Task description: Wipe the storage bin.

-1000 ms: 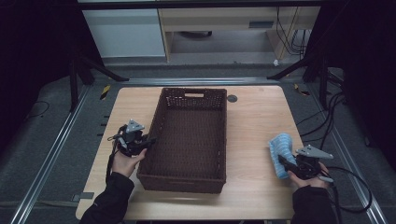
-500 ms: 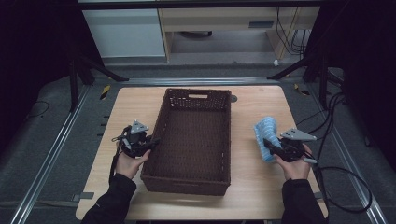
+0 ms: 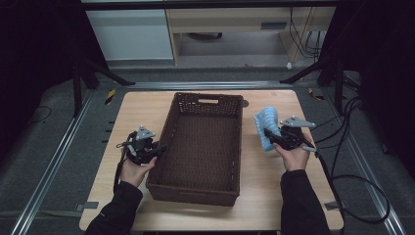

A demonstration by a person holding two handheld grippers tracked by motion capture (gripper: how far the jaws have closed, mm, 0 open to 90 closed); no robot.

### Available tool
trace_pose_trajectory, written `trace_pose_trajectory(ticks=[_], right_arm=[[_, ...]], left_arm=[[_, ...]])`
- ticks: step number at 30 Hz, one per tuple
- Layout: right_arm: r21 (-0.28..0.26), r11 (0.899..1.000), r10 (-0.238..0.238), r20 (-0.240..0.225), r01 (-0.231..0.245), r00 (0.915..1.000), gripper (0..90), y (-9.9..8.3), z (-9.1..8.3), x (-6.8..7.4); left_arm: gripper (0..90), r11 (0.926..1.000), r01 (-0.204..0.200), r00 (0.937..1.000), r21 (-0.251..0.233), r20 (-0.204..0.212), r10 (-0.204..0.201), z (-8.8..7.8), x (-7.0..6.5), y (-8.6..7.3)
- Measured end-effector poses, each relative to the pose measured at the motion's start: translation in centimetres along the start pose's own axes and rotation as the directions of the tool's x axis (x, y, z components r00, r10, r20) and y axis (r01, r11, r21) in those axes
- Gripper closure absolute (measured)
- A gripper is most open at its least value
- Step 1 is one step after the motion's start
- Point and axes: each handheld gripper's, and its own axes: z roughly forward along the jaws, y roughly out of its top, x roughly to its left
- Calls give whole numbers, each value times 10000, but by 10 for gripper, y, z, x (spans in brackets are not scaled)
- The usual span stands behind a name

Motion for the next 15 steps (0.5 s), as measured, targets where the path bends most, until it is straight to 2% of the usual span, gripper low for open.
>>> trace_pose_trajectory(ticks=[3, 8, 14, 15], right_arm=[[3, 10000, -22, 37, 21, 10000, 654, 5, 14, 1], [256, 9991, -334, 121, 331, 9994, 655, 10, 39, 4], [344, 9981, -518, -59, 520, 9986, 658, 10, 69, 9], [342, 9986, -398, -132, 402, 9991, 659, 8, 74, 9]], left_arm=[[710, 10000, -6, 10000, 2, -12, 6, 0, 0, 0], [709, 10000, -55, 10000, 24, -20, 55, 0, 0, 0], [707, 10000, -49, 10000, -1, -1, 49, 0, 0, 0], [707, 10000, -43, 10000, -4, 4, 43, 0, 0, 0]])
